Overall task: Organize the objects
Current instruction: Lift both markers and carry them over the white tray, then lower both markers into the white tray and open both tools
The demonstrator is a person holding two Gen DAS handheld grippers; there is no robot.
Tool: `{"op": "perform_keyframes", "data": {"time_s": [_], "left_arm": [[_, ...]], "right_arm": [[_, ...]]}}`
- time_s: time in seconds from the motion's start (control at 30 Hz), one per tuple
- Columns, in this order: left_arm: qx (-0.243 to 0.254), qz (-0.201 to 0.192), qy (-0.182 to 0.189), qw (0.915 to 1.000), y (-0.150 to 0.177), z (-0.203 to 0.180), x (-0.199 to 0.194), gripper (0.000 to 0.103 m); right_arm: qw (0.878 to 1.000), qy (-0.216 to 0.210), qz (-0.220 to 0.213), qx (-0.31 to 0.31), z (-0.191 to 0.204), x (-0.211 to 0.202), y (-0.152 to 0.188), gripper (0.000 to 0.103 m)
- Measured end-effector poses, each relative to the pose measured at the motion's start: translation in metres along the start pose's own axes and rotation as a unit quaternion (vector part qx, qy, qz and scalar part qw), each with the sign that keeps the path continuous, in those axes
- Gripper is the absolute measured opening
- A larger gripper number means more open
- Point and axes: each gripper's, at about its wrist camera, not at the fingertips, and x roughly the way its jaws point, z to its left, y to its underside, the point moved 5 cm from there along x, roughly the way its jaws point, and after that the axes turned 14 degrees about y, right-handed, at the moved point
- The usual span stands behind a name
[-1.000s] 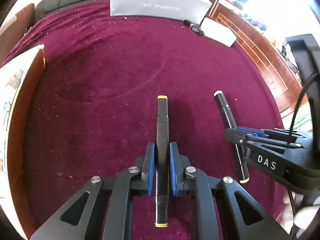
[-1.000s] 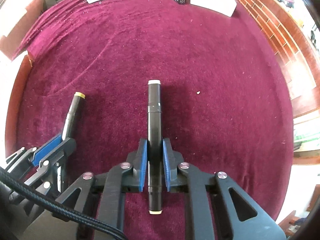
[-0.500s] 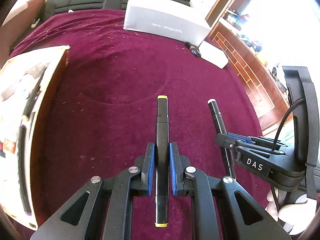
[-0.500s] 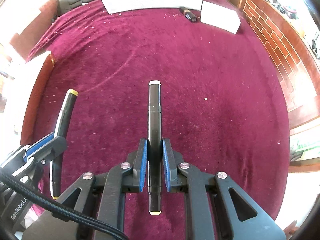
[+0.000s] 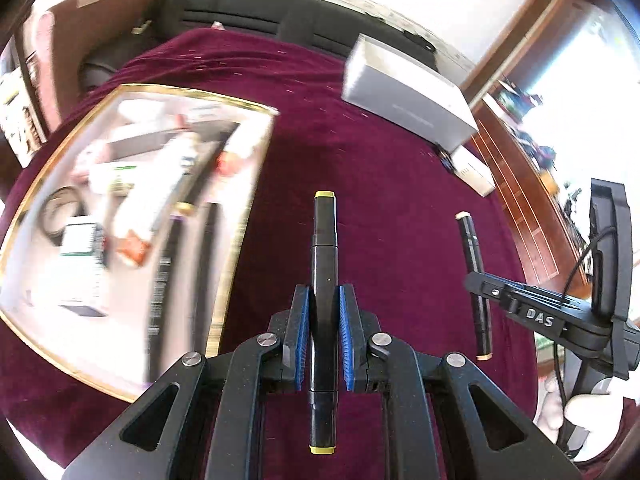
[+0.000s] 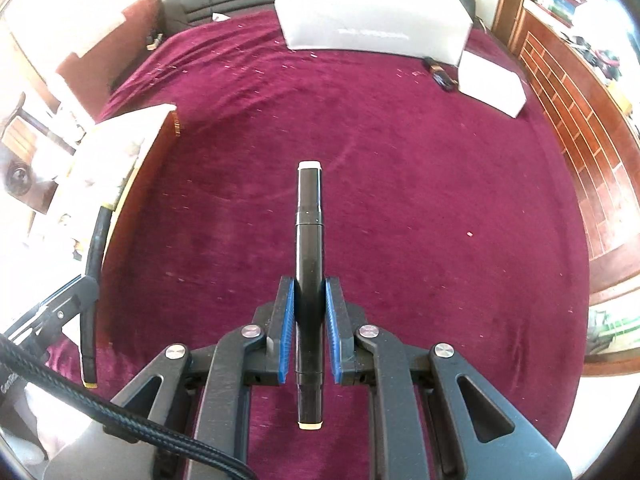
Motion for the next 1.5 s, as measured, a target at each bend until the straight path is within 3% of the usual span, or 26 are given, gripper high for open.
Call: {"op": "perform_keyframes", "data": {"time_s": [0.37, 0.8, 0.97, 1.3, 1.5], "left_arm": [[-0.041, -0.028, -0.029, 0.9984, -0.02, 0.098, -0.054, 0.012], [-0.042, -0.005, -0.045, 0.9981, -0.031, 0.179, -0.079, 0.012], [-0.043, 0.018, -0.044, 0.9979, -0.029, 0.198, -0.077, 0.012], [-0.04, 0.059, -0.03, 0.997, -0.034, 0.21, -0.049, 0.012], [-0.038, 0.074, -0.027, 0.9962, -0.038, 0.214, -0.034, 0.012]], "right_arm": [[0.996, -0.089, 0.005, -0.001, 0.087, -0.021, -0.026, 0.013], [0.985, -0.162, 0.065, -0.005, 0.195, -0.008, -0.026, 0.013], [0.973, -0.205, 0.107, -0.005, 0.231, 0.007, -0.017, 0.013], [0.967, -0.205, 0.149, -0.036, 0.283, 0.034, -0.007, 0.013], [0.971, -0.183, 0.15, -0.034, 0.287, 0.043, -0.011, 0.013]]}}
